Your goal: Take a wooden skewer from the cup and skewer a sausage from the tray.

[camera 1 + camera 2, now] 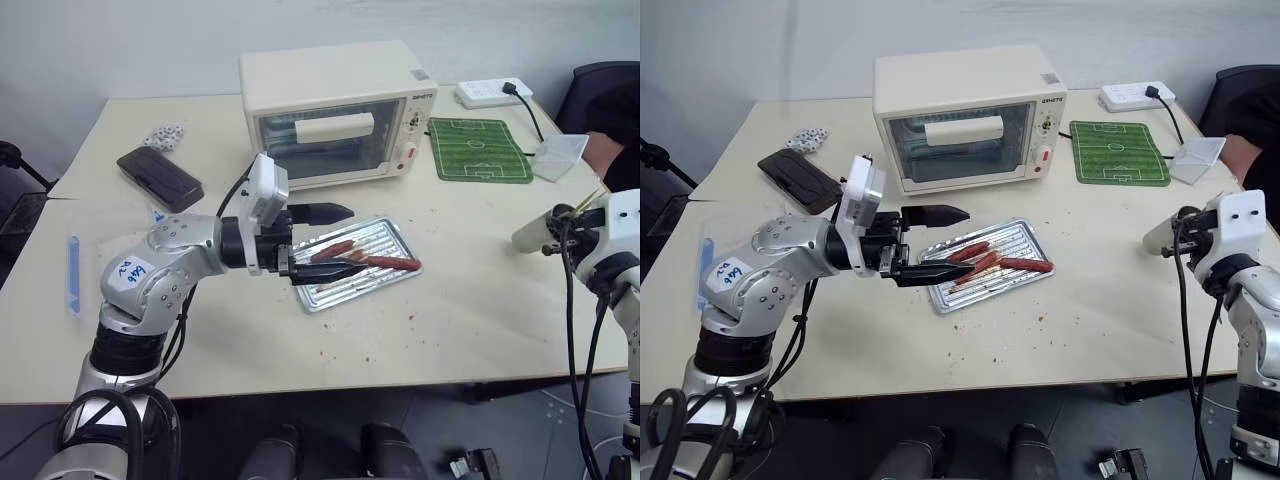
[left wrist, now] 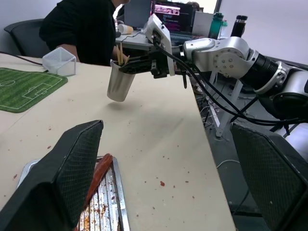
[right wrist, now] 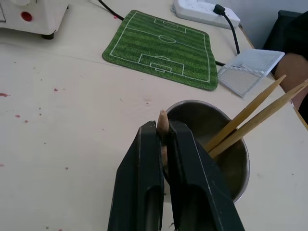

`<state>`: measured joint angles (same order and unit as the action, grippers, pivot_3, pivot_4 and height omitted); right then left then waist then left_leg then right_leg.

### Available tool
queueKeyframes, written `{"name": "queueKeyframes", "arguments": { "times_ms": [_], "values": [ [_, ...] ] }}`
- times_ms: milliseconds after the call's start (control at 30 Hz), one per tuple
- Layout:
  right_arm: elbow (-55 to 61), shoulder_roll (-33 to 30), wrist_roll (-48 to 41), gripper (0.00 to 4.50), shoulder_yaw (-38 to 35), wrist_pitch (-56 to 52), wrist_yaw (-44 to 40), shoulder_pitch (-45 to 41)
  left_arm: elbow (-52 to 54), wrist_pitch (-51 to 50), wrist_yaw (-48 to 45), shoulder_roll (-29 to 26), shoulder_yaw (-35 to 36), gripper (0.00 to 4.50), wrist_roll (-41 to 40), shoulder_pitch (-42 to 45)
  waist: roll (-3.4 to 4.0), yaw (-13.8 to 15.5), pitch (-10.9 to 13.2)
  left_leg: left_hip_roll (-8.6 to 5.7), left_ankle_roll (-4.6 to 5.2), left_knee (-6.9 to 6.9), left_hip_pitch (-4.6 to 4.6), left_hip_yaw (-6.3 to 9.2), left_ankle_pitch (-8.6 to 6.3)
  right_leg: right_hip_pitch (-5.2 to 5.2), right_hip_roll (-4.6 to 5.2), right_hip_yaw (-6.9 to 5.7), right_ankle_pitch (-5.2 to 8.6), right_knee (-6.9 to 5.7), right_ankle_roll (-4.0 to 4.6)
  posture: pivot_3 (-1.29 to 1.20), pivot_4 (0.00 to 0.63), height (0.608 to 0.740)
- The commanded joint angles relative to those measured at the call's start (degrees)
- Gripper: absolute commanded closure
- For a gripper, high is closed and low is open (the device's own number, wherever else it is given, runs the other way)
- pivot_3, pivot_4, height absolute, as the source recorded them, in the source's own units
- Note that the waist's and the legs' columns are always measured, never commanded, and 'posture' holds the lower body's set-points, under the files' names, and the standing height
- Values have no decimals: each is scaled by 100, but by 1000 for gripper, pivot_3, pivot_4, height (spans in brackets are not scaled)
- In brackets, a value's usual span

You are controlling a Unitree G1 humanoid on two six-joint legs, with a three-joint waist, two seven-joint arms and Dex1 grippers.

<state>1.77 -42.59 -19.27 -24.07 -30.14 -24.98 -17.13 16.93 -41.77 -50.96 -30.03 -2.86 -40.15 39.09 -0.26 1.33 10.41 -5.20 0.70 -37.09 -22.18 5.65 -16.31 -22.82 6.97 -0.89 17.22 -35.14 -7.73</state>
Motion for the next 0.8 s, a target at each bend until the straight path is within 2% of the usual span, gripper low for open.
{"name": "queueKeyframes", "arguments": {
  "times_ms": [33, 100, 233, 400, 800],
  "values": [
    [-89, -163, 158, 4480, 7, 149, -19, -89, -4, 175, -57, 28, 24, 0, 64, 135, 0, -2, 0, 0, 0, 0, 0, 0, 0, 0, 0, 1, 0, 0, 0, 0, 150, 740],
    [-233, -217, 263, 4480, 73, 158, -14, -106, -12, 197, -47, 40, 29, 0, 78, 133, 0, -1, 0, 0, 0, 0, 0, 0, 0, 0, 0, 0, 0, 0, 0, 0, 150, 740],
    [-399, -270, 367, 3375, 102, 140, -41, -149, 2, 193, -17, 57, 54, 0, 84, 117, 1, 0, 0, -1, 0, 0, 0, 0, 0, 0, 0, 0, 0, 0, 0, 0, 150, 740],
    [-473, -267, 442, 1703, 122, 183, -35, -247, 55, 182, 15, 53, 76, 0, 82, 77, 1, -11, 0, 0, 0, 0, 0, 0, 0, 0, -1, 0, 0, 0, 0, 0, 150, 740],
    [-426, -183, 283, 1703, -36, 162, -45, -375, 28, 320, -22, 67, -3, 0, 230, 51, 2, 0, 0, 1, -1, 0, 0, 0, 1, -1, -2, 0, 0, 0, 0, 0, 150, 740]
  ]
}}
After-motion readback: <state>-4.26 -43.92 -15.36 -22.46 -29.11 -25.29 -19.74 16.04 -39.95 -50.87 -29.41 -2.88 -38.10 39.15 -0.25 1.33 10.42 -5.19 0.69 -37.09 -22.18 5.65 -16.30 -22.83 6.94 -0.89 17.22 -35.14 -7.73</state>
